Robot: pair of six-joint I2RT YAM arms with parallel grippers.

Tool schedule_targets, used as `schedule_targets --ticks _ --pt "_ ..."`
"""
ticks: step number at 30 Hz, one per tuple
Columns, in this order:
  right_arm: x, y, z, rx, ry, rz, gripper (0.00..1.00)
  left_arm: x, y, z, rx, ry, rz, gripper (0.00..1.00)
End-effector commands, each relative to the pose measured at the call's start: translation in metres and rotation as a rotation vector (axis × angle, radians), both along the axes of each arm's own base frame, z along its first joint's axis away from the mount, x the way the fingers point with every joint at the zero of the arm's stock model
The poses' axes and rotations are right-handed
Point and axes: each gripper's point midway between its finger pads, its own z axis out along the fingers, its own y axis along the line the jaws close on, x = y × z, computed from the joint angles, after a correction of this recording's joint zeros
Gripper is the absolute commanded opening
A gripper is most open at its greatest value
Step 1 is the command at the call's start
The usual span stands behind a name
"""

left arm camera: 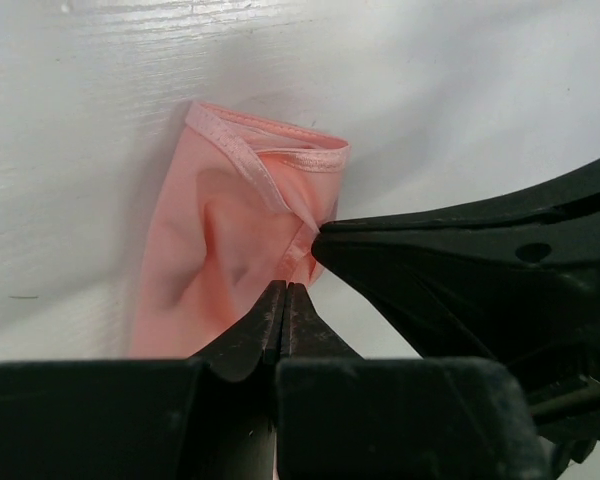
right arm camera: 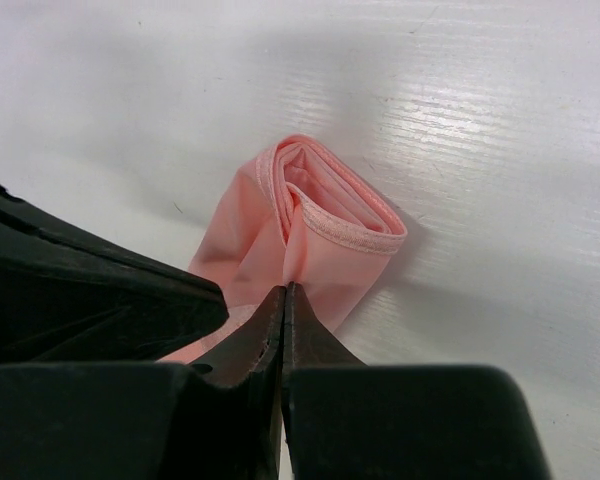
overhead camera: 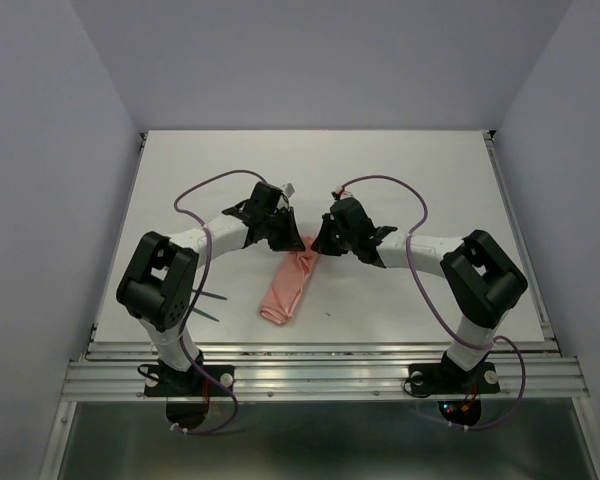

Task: Fold the napkin into a case and place the utensils inside
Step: Fold the 2/3-rectangle-folded napkin at the center of the board.

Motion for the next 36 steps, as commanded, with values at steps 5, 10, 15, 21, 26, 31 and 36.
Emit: schedule_targets --ticks 5,10,15,21,26,31,36 --pt "0.008 0.012 0.023 0.042 -0.051 0.01 0.01 0.011 0.015 0.027 0.051 -0.098 -0.004 0.0" --pt "0.009 0.012 0.024 0.044 -0.056 0.007 0.01 0.005 0.02 0.004 0.085 -0.053 -0.023 0.0" --pt "0.009 0.012 0.026 0.045 -0.057 0.007 0.01 0.0 0.018 -0.009 0.077 -0.023 -0.038 0.0" --pt "0.009 0.013 0.025 0.047 -0.055 0.007 0.01 0.002 0.009 -0.008 0.042 -0.024 -0.055 0.0" --pt "0.01 0.014 0.026 0.048 -0.058 0.01 0.01 0.004 0.001 -0.007 0.016 -0.023 -0.078 0.0" --pt "0.012 0.015 0.029 0.052 -0.063 0.01 0.01 -0.002 -0.007 -0.021 0.021 0.013 -0.105 0.0" --pt "0.012 0.017 0.034 0.062 -0.069 0.019 0.01 -0.006 -0.011 -0.03 0.012 0.03 -0.111 0.0"
